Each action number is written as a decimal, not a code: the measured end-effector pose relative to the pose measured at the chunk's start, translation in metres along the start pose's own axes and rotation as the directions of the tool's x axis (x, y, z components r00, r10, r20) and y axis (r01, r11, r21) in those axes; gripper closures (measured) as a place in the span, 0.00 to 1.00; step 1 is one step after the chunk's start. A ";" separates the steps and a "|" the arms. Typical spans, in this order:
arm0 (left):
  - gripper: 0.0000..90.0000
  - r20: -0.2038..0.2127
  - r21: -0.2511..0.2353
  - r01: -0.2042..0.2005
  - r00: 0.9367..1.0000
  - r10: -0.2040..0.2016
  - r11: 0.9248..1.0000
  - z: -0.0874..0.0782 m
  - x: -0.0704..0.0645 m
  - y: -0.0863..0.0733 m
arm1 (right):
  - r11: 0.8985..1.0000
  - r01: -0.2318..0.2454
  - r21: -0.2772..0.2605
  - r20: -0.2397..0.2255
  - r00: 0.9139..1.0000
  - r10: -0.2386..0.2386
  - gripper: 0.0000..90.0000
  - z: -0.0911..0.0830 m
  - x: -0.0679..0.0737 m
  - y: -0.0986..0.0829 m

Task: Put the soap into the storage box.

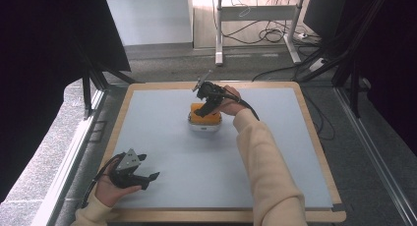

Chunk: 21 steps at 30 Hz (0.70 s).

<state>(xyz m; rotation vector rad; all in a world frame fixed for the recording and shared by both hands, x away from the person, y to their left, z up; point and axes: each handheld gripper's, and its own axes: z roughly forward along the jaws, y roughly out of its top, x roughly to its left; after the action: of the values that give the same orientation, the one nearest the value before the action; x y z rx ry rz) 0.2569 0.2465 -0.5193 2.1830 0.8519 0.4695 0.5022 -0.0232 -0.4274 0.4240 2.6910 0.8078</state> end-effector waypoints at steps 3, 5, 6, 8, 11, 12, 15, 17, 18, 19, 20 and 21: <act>0.21 0.001 -0.005 0.005 1.000 -0.005 1.000 0.000 0.000 0.000 | 0.997 -0.060 -0.037 -0.001 0.998 0.060 0.21 -0.009 -0.003 -0.002; 0.21 0.000 -0.003 0.003 1.000 -0.003 1.000 0.000 0.000 0.000 | 0.996 -0.073 -0.045 -0.003 0.997 0.073 0.21 -0.013 -0.002 -0.004; 0.21 0.001 -0.004 0.003 1.000 -0.003 1.000 0.000 0.000 0.000 | 0.996 -0.078 -0.043 -0.005 0.997 0.078 0.21 -0.016 -0.002 -0.006; 0.21 0.000 -0.002 -0.001 1.000 0.001 1.000 0.000 0.000 0.000 | 0.994 -0.093 -0.055 -0.014 0.996 0.093 0.21 -0.021 0.000 -0.010; 0.21 -0.001 -0.005 0.002 1.000 -0.002 1.000 -0.001 0.000 0.000 | 0.991 -0.114 -0.067 -0.019 0.993 0.113 0.21 -0.025 0.001 -0.014; 0.21 -0.001 -0.006 0.003 1.000 -0.003 1.000 -0.001 0.000 0.000 | 0.989 -0.129 -0.072 -0.018 0.992 0.128 0.21 -0.028 0.002 -0.017; 0.21 -0.002 -0.003 0.001 1.000 -0.001 1.000 -0.001 0.000 0.000 | 0.979 -0.182 -0.096 -0.033 0.983 0.179 0.23 -0.039 0.006 -0.029; 0.21 -0.003 -0.002 0.003 1.000 -0.003 1.000 0.000 -0.001 0.000 | 0.970 -0.225 -0.096 -0.028 0.974 0.223 0.24 -0.044 0.007 -0.037; 0.21 -0.003 -0.002 0.003 1.000 -0.003 1.000 0.000 -0.001 0.000 | 0.970 -0.225 -0.096 -0.028 0.974 0.223 0.24 -0.044 0.007 -0.037; 0.21 -0.002 -0.002 0.004 1.000 -0.004 1.000 -0.001 -0.001 0.000 | 0.963 -0.251 -0.098 -0.021 0.968 0.250 0.24 -0.049 0.010 -0.046; 0.21 -0.002 -0.004 0.003 1.000 -0.003 1.000 -0.001 -0.001 0.000 | 0.959 -0.267 -0.094 -0.011 0.964 0.267 0.24 -0.052 0.012 -0.051; 0.21 -0.002 -0.003 0.003 1.000 -0.003 1.000 -0.001 -0.002 0.000 | 0.958 -0.272 -0.092 -0.001 0.962 0.273 0.24 -0.055 0.013 -0.056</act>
<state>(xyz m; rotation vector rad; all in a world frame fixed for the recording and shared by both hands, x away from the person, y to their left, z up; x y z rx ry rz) 0.2555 0.2455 -0.5187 2.1784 0.8553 0.4713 0.4594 -0.0894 -0.4185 0.7879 2.6061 0.9948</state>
